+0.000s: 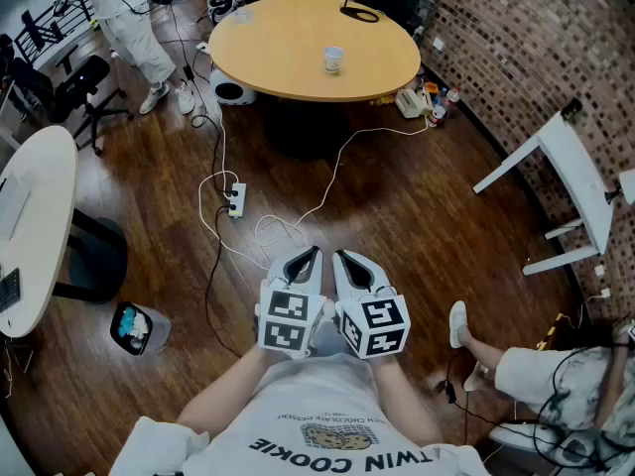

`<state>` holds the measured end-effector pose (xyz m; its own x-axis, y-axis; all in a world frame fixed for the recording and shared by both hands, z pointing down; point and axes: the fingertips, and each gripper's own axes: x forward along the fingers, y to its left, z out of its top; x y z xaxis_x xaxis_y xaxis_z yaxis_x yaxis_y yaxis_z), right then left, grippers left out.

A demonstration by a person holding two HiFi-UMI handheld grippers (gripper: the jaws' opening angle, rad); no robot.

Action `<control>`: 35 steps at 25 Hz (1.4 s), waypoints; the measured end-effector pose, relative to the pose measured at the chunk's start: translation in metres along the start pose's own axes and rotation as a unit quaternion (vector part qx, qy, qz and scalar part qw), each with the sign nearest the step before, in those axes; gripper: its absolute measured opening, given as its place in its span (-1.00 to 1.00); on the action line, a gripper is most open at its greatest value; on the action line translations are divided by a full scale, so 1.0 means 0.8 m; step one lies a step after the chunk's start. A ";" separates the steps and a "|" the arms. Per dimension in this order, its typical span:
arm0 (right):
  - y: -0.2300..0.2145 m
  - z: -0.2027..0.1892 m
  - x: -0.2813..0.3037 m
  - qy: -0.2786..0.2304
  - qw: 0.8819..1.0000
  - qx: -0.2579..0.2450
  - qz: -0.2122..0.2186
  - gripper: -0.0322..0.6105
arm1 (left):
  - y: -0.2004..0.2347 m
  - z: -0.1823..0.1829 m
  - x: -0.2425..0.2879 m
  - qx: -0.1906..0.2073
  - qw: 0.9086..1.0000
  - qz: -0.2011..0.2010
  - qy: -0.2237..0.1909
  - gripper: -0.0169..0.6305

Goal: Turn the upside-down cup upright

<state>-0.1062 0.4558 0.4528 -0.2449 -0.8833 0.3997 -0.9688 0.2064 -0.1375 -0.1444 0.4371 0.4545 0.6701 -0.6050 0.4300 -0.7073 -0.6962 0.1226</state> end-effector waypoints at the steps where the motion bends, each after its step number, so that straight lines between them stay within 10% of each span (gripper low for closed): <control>1: -0.001 0.001 0.005 -0.001 1.000 0.000 0.000 -0.89 | 0.004 0.002 0.004 0.001 1.000 0.000 -0.002 -0.93; 35: -0.275 0.172 0.309 -0.014 0.998 -0.019 0.057 -0.89 | 0.126 0.203 0.377 0.013 0.998 0.060 -0.001 -0.93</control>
<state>0.0518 0.1340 0.4570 -0.3523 -0.8645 0.3585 -0.9358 0.3213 -0.1450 0.0230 0.1220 0.4509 0.5807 -0.6855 0.4391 -0.7767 -0.6282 0.0464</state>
